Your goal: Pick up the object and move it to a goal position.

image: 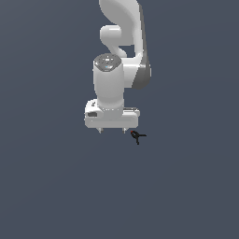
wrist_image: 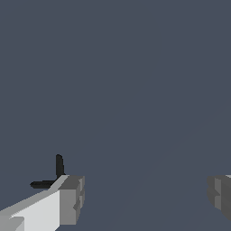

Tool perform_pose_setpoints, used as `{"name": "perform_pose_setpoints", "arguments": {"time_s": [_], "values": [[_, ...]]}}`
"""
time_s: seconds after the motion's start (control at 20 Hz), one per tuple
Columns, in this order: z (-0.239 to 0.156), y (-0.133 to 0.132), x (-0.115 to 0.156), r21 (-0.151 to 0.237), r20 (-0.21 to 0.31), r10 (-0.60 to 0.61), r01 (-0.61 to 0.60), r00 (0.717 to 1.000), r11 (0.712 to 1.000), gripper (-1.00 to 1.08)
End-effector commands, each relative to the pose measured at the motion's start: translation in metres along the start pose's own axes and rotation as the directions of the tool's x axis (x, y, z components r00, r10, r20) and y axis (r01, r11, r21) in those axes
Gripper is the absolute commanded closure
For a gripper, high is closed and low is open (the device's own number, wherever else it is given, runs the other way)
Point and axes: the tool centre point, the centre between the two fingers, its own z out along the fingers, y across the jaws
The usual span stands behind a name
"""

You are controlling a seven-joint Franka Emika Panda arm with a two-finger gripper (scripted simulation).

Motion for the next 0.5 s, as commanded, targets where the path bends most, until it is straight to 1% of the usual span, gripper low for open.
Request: {"name": "perform_pose_setpoints", "arguments": {"time_s": [0.0,0.25,0.45], "values": [[0.004,-0.004,-0.002,-0.001,0.003,-0.027,0.027,1.000,1.000,-0.92],[0.018,-0.019,-0.009,-0.002,0.014,-0.124,0.124,0.992,0.992,-0.92],[0.034,-0.037,-0.019,0.000,0.026,-0.239,0.239,0.971,0.971,-0.92]]}}
